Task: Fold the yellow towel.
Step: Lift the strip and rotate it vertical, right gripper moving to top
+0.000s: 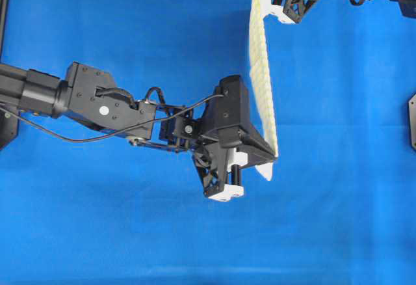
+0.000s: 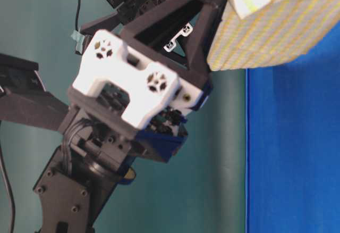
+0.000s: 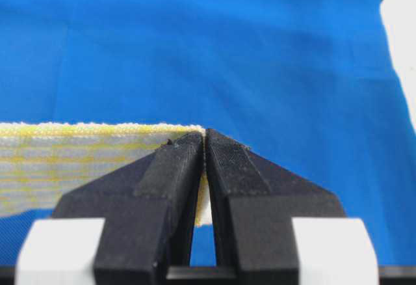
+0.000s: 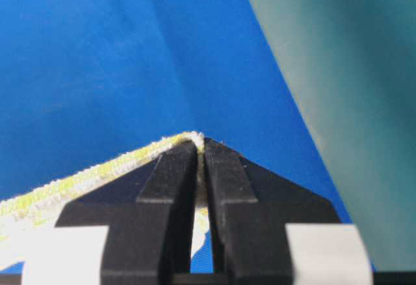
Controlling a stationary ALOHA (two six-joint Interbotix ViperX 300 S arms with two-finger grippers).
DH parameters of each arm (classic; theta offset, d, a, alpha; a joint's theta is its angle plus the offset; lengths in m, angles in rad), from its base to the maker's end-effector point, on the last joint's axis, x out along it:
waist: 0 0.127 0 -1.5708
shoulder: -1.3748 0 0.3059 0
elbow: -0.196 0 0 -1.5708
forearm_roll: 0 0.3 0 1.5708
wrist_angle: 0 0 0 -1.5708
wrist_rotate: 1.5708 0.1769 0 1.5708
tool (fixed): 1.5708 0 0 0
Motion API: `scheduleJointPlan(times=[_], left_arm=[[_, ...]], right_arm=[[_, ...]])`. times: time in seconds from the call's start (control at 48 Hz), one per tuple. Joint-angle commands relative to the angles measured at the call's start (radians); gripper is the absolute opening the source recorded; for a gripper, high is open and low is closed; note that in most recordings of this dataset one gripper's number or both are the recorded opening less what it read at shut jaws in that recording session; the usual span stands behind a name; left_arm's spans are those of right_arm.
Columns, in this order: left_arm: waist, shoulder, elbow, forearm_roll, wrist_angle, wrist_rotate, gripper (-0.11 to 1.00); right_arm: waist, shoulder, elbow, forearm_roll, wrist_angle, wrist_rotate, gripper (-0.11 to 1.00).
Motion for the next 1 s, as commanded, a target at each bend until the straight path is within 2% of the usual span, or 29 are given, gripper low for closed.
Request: scheduleJointPlan(times=[0.0,0.25,0.438,0.625,0.98], left_arm=[[-0.026,-0.015,-0.026,0.002,-0.006,0.005,0.02],[-0.046,-0.032,0.02,0.002,-0.005,0.005,0.02],[-0.064,-0.071,0.114,0.002,-0.029,0.002,0.02],[-0.084,-0.095,0.187,0.0,-0.103,-0.006,0.02],[-0.101,-0.123,0.245,0.0,-0.11,-0.009,0.02]], right_arm=[[-0.044,-0.011,-0.032,-0.003,-0.011,0.002,0.03],[-0.043,0.002,-0.034,-0.005,-0.018,0.002,0.03],[-0.032,0.034,-0.041,-0.003,-0.018,0.002,0.03],[-0.015,0.078,-0.08,-0.003,-0.023,0.002,0.03],[0.018,0.161,-0.167,-0.003,-0.02,0.002,0.03]])
